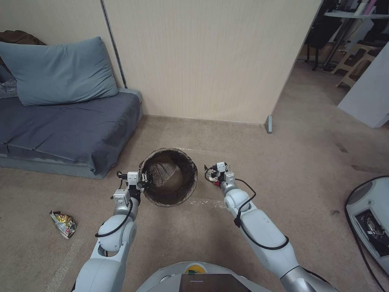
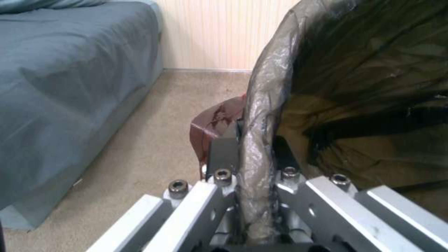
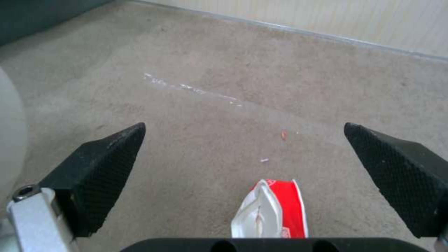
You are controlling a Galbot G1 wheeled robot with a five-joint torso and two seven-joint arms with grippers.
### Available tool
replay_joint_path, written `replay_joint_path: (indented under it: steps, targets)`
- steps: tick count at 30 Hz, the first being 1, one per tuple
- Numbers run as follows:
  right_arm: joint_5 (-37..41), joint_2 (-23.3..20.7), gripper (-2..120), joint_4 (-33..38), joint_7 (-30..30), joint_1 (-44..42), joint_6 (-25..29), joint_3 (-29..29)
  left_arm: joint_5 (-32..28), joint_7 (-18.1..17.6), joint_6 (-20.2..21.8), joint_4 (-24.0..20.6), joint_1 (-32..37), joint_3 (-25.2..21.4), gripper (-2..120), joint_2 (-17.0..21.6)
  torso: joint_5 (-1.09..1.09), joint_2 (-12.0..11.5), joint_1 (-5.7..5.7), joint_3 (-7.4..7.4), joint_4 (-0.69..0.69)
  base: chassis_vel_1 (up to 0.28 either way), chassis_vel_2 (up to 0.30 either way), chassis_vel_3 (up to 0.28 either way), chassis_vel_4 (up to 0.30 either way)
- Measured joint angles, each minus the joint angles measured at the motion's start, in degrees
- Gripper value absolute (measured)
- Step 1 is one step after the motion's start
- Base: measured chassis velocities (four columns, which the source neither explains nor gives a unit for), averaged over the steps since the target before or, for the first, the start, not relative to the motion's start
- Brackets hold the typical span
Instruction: Pick up the trash bin, then pick up the garbage from the floor and place it into the trash bin.
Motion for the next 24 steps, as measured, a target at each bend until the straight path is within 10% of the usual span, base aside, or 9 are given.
replay_joint_path:
  steps: [24]
  targets:
    - [-4.55,1.79,100,-5.30,0.24,0.75,3.23,0.82,2.45,0.00,-0.59,1.15,-1.17,0.99,2,-0.53,0.00,0.00,0.00,0.00,0.00,0.000,0.000,0.000,0.000]
